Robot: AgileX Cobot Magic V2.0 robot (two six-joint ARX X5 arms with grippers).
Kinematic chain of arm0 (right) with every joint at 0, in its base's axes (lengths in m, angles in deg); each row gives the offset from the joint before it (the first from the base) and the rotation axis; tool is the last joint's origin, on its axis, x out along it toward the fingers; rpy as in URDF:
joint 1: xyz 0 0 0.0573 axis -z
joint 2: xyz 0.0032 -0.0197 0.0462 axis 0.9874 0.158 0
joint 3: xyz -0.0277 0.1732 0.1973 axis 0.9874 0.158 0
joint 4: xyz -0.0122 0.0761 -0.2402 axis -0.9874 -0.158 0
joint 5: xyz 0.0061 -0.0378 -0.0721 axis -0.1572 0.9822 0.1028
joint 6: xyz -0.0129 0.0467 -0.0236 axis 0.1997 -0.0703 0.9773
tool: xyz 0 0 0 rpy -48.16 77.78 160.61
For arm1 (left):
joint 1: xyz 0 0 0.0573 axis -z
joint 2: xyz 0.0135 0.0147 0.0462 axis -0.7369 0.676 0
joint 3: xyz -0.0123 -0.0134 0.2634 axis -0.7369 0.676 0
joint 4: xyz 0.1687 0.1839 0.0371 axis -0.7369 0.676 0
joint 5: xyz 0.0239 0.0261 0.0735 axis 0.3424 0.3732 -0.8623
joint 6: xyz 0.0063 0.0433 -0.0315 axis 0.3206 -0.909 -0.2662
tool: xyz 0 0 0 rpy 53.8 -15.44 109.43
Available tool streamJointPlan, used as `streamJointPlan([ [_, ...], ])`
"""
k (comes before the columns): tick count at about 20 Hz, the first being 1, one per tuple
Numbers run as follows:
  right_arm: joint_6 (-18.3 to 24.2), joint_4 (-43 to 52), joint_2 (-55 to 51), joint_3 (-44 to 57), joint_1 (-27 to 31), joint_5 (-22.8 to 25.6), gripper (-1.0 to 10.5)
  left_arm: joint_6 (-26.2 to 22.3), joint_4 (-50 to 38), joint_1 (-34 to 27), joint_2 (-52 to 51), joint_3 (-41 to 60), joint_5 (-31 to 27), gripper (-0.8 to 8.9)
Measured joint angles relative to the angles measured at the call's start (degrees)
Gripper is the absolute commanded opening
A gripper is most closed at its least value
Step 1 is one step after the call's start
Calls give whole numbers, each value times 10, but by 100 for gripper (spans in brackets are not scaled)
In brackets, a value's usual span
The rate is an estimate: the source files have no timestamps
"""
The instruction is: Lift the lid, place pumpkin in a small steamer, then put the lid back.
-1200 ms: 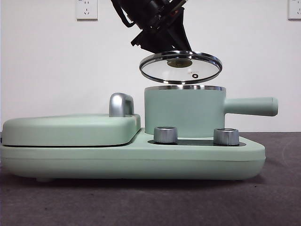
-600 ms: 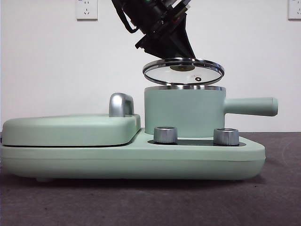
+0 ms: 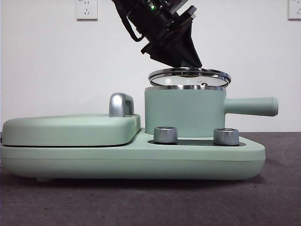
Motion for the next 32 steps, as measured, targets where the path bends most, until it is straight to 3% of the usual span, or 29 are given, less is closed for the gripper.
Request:
streamJointPlan([
  [29,-4,0,0,0,0,0,523,-45,-1,5,10,4,-54,20],
  [32,-4,0,0,0,0,0,523,-42,-2,5,10,4,-54,77],
])
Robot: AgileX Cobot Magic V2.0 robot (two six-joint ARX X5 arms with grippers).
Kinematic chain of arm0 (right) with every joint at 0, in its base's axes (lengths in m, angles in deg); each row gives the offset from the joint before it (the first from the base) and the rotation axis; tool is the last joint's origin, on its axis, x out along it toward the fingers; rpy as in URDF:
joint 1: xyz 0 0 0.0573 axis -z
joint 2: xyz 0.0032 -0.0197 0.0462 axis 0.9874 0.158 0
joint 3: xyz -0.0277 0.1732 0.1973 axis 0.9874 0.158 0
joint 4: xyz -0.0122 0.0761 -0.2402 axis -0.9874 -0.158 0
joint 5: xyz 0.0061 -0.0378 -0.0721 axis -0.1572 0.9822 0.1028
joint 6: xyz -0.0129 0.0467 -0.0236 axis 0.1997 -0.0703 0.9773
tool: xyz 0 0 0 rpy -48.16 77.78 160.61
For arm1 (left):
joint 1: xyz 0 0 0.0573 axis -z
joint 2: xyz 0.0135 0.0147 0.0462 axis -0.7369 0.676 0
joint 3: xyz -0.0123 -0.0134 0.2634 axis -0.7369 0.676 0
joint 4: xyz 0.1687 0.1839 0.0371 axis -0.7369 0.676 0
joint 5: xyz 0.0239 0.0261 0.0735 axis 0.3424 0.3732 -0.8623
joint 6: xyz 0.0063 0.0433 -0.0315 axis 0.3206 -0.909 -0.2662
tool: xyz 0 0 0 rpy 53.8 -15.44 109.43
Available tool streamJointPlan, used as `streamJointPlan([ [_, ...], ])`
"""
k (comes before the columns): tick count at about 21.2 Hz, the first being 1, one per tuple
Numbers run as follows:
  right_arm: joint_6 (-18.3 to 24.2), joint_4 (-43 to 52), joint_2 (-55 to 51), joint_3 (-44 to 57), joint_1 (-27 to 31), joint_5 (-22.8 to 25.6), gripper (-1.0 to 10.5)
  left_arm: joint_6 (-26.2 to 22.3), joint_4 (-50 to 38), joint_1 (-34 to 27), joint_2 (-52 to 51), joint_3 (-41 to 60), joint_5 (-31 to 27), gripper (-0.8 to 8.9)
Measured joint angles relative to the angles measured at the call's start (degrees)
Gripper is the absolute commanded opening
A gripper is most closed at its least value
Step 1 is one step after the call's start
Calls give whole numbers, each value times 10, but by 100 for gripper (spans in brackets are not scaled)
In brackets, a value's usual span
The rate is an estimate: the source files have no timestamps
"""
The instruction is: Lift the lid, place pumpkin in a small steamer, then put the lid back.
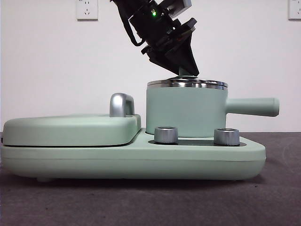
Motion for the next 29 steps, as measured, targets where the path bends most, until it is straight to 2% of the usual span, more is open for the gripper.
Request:
streamJointPlan([
  [2,0,0,0,0,0,0,523,7,0,0,0,0,-1,239],
  [4,0,0,0,0,0,0,523,21,0,-1,-1,3,-6,330],
  [10,0,0,0,0,0,-3,523,46,17,-5,-17,12,-18,442],
  [16,0,0,0,0,0,-10,523,75,78,-9,-129,16,-19,441],
  [24,-4,0,0,0,0,-79,523,127,303,-9,-303,25,-2,427],
  [26,-4,0,0,0,0,-90,523,131,355,-9,-354,48,-2,387],
  [29,-4,0,0,0,0,-90,523,139,357,-9,-414,99,-2,370],
])
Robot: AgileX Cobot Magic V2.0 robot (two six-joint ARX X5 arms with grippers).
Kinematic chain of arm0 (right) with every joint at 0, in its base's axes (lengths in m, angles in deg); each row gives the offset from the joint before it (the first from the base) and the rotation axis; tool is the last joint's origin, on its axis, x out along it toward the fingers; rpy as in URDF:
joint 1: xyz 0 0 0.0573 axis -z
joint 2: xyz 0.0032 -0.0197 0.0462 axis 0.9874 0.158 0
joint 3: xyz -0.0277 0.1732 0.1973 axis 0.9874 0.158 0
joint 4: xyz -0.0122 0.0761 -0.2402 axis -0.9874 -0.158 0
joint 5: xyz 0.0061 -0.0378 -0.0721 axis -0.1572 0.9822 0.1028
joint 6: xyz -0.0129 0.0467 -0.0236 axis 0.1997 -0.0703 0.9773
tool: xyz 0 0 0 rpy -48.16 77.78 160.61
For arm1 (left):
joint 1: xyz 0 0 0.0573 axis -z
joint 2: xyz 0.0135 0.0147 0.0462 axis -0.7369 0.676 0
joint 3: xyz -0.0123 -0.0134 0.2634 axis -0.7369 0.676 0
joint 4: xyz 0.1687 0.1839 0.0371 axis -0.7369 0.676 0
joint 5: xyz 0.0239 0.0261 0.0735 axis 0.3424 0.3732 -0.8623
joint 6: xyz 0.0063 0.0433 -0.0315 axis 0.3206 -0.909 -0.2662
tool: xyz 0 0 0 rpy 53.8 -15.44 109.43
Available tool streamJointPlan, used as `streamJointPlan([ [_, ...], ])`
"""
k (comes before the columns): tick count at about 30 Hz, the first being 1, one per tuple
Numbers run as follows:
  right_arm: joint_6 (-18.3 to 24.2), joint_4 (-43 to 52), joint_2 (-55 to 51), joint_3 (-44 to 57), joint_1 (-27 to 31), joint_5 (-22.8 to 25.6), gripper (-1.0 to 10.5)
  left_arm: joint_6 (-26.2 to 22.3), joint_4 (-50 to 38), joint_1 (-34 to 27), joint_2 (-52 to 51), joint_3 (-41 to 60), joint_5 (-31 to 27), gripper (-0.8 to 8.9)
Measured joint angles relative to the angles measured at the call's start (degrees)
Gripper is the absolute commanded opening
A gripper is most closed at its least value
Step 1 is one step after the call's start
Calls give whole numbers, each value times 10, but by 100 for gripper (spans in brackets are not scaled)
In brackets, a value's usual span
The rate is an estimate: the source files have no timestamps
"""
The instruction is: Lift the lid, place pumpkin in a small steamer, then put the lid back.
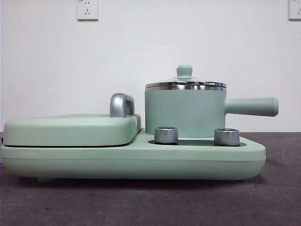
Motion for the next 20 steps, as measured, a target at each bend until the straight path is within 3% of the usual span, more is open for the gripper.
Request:
streamJointPlan([
  [5,0,0,0,0,0,0,523,36,-23,0,-121,131,0,370],
  [10,1,0,0,0,0,0,515,98,-123,0,-266,285,0,369],
  [12,1,1,0,0,0,0,399,123,-160,0,-316,341,0,311],
  [14,1,0,0,0,0,0,-27,151,-184,0,-368,396,-2,-27],
  [15,1,-1,0,0,0,0,31,163,-185,0,-389,420,-2,20],
  [20,5,-1,0,0,0,0,17,200,-164,0,-432,466,-4,6],
])
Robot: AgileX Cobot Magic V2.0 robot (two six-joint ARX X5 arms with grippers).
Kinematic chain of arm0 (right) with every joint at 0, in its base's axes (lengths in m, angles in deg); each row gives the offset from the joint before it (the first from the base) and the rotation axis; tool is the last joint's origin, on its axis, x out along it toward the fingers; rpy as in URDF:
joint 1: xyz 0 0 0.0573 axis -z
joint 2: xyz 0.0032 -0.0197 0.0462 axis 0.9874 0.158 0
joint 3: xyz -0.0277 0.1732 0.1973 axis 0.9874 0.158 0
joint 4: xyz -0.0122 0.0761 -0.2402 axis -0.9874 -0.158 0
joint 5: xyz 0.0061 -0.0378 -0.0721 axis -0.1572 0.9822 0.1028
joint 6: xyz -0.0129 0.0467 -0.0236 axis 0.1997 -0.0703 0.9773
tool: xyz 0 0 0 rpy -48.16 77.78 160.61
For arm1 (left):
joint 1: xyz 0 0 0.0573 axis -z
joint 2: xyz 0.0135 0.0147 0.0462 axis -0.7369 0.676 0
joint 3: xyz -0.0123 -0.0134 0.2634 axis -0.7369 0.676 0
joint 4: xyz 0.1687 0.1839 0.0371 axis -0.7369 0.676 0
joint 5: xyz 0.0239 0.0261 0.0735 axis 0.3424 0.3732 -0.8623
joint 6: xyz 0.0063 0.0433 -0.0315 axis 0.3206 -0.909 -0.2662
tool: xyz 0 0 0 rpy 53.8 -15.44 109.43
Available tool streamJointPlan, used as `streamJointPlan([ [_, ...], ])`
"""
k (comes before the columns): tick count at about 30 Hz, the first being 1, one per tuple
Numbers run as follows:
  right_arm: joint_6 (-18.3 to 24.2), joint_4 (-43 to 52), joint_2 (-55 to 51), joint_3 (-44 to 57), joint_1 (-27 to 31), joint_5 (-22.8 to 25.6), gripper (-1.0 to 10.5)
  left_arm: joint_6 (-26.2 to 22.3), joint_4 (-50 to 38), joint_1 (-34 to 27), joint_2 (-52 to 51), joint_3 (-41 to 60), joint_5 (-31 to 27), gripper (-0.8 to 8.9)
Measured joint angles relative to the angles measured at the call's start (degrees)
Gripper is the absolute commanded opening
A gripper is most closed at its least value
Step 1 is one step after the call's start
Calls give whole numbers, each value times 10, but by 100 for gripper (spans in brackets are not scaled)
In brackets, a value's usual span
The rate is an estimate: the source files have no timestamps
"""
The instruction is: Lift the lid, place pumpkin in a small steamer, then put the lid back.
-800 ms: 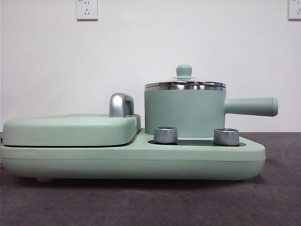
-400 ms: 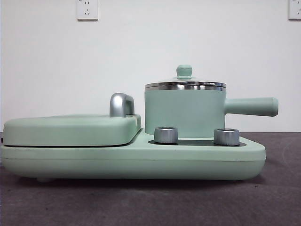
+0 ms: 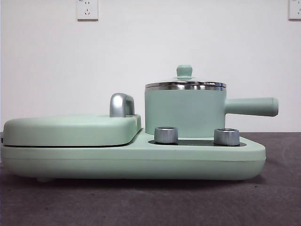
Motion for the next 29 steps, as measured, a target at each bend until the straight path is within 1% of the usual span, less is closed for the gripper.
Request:
streamJointPlan([
  [5,0,3,0,0,0,0,17,14,1,0,-10,0,0,6],
  [15,0,8,0,0,0,0,17,19,1,0,-10,0,0,6],
  [20,0,9,0,0,0,0,17,20,-30,-23,-40,30,0,6],
  [22,0,9,0,0,0,0,17,20,-59,-47,-64,56,0,6],
  [25,0,9,0,0,0,0,17,15,-159,-108,-114,125,0,6],
  [29,0,9,0,0,0,0,17,-26,-269,-188,-178,221,0,6],
])
